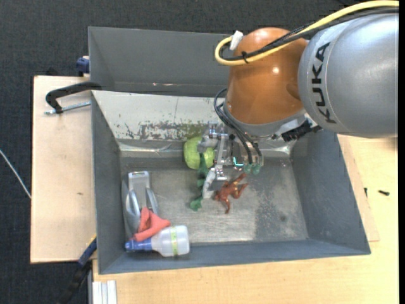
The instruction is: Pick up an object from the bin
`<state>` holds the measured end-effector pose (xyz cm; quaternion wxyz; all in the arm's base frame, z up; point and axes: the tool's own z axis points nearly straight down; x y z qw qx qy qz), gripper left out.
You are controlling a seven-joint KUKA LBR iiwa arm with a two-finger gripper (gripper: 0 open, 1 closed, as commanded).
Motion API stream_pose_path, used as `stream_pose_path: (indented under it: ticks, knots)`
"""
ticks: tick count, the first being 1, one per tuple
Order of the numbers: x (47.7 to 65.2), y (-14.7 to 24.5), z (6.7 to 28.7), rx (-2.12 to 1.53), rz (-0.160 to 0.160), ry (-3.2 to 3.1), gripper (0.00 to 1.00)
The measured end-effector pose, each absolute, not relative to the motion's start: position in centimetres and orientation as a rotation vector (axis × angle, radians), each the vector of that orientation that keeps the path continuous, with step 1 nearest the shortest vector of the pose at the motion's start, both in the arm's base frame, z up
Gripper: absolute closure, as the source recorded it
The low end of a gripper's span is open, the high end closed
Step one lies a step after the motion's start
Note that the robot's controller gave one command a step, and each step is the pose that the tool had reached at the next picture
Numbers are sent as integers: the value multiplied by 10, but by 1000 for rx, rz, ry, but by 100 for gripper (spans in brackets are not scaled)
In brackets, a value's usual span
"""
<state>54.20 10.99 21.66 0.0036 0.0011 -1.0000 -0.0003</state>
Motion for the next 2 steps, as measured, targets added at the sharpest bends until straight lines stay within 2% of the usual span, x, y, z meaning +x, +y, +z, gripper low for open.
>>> stream_pose_path:
  ticks: [1, 2]
  knots:
    - [544, 109, 221, 1, -2, -3143, 0]
    - [532, 97, 198, 108, -5, -3148, 0]
